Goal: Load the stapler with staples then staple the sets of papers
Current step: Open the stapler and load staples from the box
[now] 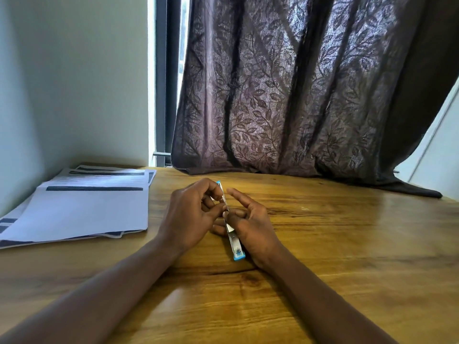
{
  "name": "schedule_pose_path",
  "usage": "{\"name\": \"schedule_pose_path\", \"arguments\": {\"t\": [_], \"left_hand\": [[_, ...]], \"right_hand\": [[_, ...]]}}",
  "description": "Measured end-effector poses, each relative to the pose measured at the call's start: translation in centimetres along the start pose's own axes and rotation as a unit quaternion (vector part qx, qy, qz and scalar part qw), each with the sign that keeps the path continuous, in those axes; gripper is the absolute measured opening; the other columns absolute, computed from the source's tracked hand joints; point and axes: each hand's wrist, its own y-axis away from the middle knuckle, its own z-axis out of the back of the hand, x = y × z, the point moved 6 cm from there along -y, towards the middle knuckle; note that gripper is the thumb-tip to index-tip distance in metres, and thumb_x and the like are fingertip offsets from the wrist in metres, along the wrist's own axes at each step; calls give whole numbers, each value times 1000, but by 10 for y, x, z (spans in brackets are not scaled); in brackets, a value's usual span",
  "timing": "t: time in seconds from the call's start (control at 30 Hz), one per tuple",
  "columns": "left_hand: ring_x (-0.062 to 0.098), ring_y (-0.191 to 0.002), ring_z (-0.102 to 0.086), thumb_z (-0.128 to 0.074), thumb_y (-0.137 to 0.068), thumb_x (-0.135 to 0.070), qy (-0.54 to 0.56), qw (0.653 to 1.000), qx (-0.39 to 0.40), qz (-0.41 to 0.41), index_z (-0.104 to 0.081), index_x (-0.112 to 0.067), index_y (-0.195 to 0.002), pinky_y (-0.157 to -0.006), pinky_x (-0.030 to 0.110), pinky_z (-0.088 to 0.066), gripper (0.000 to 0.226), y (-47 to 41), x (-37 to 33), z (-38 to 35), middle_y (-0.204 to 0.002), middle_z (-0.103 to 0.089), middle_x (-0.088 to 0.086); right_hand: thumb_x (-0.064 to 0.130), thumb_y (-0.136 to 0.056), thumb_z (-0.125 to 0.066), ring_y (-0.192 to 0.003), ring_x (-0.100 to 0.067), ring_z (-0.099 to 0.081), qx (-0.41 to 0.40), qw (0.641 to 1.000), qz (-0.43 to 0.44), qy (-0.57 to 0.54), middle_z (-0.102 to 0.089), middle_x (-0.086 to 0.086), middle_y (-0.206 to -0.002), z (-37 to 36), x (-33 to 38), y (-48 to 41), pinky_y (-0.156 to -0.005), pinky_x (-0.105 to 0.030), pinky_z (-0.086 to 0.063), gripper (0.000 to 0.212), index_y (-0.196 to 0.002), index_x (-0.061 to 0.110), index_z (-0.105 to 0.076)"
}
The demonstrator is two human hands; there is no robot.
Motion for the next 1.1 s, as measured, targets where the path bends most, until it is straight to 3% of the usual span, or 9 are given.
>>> {"name": "schedule_pose_path", "arguments": {"t": [0.2,0.3,0.43,0.53,0.67,0.77,0.83,0.93,1.1], "left_hand": [[1,-76,-61,-83,-84,-20,-47,998,13,-46,-58,-26,-98,-62,15,-49,29,-1,-8,-1,-83,-59,-18],[0,-77,-57,-80,-84,-16,-62,994,24,-87,-53,-26,-94,-62,14,-46,31,1,-18,-3,-85,-54,-20],[3,-76,-58,-79,-82,-14,-40,993,37,-107,-57,-26,-95,-63,30,-53,29,4,-24,-3,-86,-60,-17],[6,-79,-64,-77,-83,-15,-23,992,56,-107,-61,-28,-102,-66,34,-56,28,2,-20,0,-89,-68,-13],[4,-84,-75,-72,-84,-2,70,993,70,-61,-65,-22,-115,-74,23,-60,38,3,-17,2,-99,-78,-15],[5,-80,-74,-72,-87,-4,101,995,27,2,-67,-20,-118,-69,19,-58,35,1,-8,7,-93,-78,-12],[3,-80,-71,-75,-89,-8,100,994,-8,47,-70,-20,-112,-65,14,-55,26,-2,1,12,-89,-75,-10],[3,-77,-68,-77,-87,-11,45,998,2,48,-74,-23,-101,-65,11,-51,19,-3,10,15,-86,-72,-13],[5,-73,-66,-84,-82,-20,6,998,53,26,-71,-28,-95,-65,18,-52,20,-1,13,10,-84,-71,-15]], "right_hand": [[-16,-95,-45,-94,-32,-75,10,1000,3,-3,-73,-24,-103,0,3,1,-91,-49,-59,50,-134,10,-61],[-13,-94,-46,-88,-27,-71,11,1000,3,8,-69,-30,-102,0,4,0,-77,-37,-61,47,-131,10,-63],[-11,-94,-45,-90,-29,-66,30,999,-9,-18,-66,-35,-114,0,7,2,-65,-28,-58,41,-129,0,-62],[1,-97,-40,-95,-31,-65,46,996,-20,-69,-71,-26,-110,0,8,2,-70,-33,-60,39,-127,0,-64],[27,-102,-54,-99,-38,-65,15,997,-22,-71,-67,-31,-115,3,5,-1,-80,-47,-58,37,-126,2,-65],[18,-98,-61,-81,-32,-71,8,998,-23,-53,-70,-25,-111,2,5,-3,-54,-30,-54,31,-126,6,-65],[10,-97,-60,-76,-33,-72,12,999,-25,-34,-71,-27,-113,2,5,-3,-46,-25,-46,30,-126,7,-65],[2,-96,-55,-83,-39,-71,32,999,-20,-24,-71,-26,-116,-1,6,-2,-47,-24,-47,32,-125,10,-66],[-9,-94,-51,-89,-38,-72,64,998,0,-2,-72,-19,-102,-5,7,0,-64,-33,-58,39,-120,12,-70]]}}
